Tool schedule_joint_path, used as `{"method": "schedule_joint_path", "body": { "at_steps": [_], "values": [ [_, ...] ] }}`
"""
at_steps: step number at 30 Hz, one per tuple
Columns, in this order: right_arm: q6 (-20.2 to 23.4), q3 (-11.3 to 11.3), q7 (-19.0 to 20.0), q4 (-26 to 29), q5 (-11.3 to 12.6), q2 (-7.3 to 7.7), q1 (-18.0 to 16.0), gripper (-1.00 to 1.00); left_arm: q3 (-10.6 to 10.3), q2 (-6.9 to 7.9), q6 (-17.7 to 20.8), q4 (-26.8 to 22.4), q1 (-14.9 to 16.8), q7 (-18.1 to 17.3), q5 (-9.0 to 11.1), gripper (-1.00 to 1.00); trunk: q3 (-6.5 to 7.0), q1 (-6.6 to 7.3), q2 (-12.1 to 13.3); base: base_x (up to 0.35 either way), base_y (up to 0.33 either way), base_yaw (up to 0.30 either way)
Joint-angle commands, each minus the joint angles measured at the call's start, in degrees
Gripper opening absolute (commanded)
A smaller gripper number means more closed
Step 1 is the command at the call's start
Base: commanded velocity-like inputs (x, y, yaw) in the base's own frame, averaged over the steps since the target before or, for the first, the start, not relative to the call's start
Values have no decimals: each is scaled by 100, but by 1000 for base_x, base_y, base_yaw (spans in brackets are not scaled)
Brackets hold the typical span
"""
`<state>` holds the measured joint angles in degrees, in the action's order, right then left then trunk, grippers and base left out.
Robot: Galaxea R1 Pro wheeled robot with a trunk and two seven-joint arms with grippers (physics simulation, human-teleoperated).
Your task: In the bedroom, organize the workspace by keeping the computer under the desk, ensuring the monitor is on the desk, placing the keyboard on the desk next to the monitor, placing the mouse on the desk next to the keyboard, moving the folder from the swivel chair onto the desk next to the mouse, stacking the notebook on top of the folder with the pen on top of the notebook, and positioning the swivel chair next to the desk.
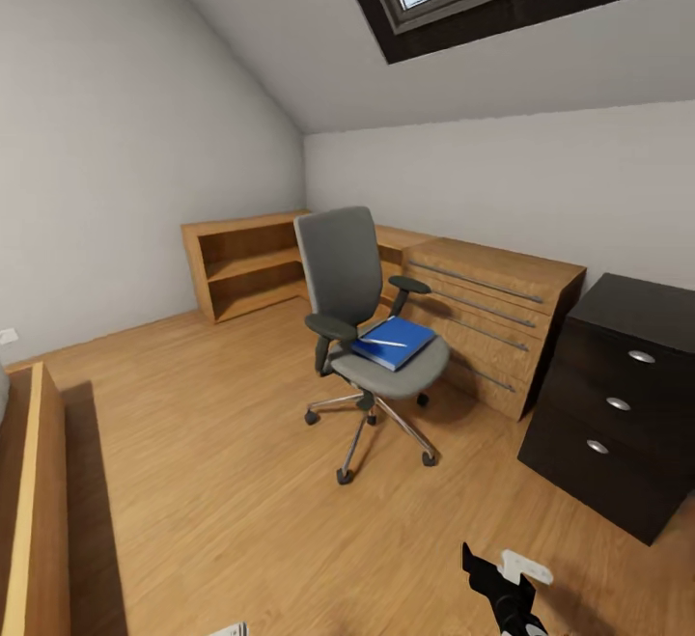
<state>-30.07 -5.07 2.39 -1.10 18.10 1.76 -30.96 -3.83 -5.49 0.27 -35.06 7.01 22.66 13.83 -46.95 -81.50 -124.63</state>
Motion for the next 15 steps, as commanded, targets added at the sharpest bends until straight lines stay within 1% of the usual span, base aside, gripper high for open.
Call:
{"method": "schedule_joint_path", "body": {
  "at_steps": [1, 2, 4, 6, 9, 10, 12, 14, 15],
  "values": [
    [-41, -46, 25, -9, -1, 0, 0, 100, -34, 57, -3, 230, 2, 42, 53, 100, 13, 24, 39, 0, 0, -257],
    [-55, -46, 25, -8, 0, 0, 6, 100, -32, 152, -11, 463, 2, 31, 57, 100, 31, 46, 79, 0, 0, -257],
    [-65, -46, 25, -10, -3, -6, 8, 100, -31, 240, -15, 593, 2, -12, 55, 100, 67, 90, 159, 0, 0, -258],
    [-80, -46, 25, -16, -7, -29, 17, 100, -30, 316, -17, 690, 3, -162, 51, 100, 103, 134, 239, 0, 0, -258],
    [-89, -42, 25, -19, -9, -56, 38, 100, -30, 341, -24, 720, 4, -287, 50, 100, 157, 199, 360, 0, 0, -258],
    [-101, -44, 25, -21, -11, -138, 76, 100, -30, 346, -146, 731, 3, -353, 37, 100, 176, 221, 400, 0, 0, -258],
    [-120, -45, 25, -21, -15, -165, 84, 100, -30, 346, -300, 735, 3, -364, 35, 100, 215, 265, 480, 0, 0, -258],
    [-210, -44, 25, -21, -21, -210, 112, 100, -30, 347, -678, 769, 4, -375, 33, 100, 256, 309, 560, 0, 0, -258],
    [-239, -44, 25, -21, -22, -222, 124, 100, -30, 347, -768, 794, 3, -375, 33, 100, 277, 331, 600, 0, 0, -258]
  ]
}}
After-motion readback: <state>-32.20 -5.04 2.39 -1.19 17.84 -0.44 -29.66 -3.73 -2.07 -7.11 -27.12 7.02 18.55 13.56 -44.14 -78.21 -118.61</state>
